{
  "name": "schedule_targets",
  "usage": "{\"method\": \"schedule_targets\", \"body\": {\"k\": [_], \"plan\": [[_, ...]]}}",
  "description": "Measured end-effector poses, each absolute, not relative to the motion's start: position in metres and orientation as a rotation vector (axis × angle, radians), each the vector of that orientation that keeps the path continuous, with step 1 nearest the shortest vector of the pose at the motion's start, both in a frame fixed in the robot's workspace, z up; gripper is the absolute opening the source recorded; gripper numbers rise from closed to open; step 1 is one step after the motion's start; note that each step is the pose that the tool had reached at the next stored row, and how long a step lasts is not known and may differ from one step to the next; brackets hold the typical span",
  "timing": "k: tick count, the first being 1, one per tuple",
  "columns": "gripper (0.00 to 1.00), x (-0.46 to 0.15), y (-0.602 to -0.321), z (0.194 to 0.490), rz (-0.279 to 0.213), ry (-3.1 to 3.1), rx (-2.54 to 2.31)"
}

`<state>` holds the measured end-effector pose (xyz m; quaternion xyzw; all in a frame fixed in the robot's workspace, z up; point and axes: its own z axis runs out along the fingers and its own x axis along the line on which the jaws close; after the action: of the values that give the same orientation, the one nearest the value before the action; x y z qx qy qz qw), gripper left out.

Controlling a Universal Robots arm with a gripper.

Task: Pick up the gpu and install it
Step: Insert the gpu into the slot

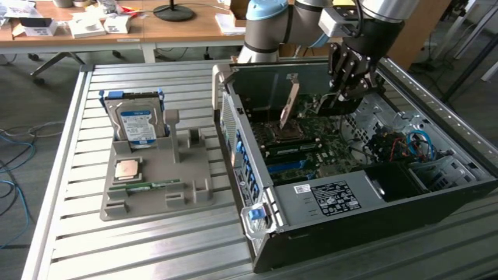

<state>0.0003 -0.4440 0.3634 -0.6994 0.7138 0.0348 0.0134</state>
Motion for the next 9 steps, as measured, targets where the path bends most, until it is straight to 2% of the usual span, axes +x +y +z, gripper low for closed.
{"method": "schedule_targets", "body": {"k": [9], "plan": [[0.26,0.0,-0.4438,0.3611,0.108,2.223,-2.178]]}}
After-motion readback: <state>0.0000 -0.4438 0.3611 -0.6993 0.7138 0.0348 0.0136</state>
